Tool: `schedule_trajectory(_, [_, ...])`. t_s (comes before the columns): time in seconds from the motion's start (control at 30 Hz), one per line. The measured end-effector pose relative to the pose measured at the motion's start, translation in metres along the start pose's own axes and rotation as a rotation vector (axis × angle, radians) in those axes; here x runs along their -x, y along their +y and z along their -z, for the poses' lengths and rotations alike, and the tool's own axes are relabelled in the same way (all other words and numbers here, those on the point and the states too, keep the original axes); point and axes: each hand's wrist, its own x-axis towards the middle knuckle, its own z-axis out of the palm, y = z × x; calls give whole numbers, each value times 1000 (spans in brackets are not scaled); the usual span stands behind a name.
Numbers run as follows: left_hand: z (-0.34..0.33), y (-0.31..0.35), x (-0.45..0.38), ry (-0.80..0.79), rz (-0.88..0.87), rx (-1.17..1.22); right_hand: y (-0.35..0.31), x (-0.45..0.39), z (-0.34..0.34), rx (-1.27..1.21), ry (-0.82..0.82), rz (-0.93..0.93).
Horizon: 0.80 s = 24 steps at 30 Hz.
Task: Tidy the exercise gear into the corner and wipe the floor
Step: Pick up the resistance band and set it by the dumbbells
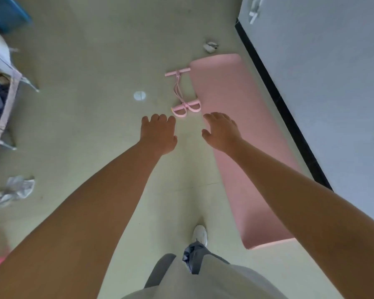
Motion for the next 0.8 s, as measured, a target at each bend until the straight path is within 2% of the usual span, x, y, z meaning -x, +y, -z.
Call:
schedule_trajectory(0.33, [28, -95, -194, -70, 101, 37, -9, -227, 37, 38, -80, 37])
schedule_trajectory(0.6, [62, -189, -390, -50, 69, 37, -35, -433, 79, -12, -110, -25])
schedule_trajectory(0.8, [86, -230, -514, -43, 8, 28, -30, -555, 89, -103, -139, -33])
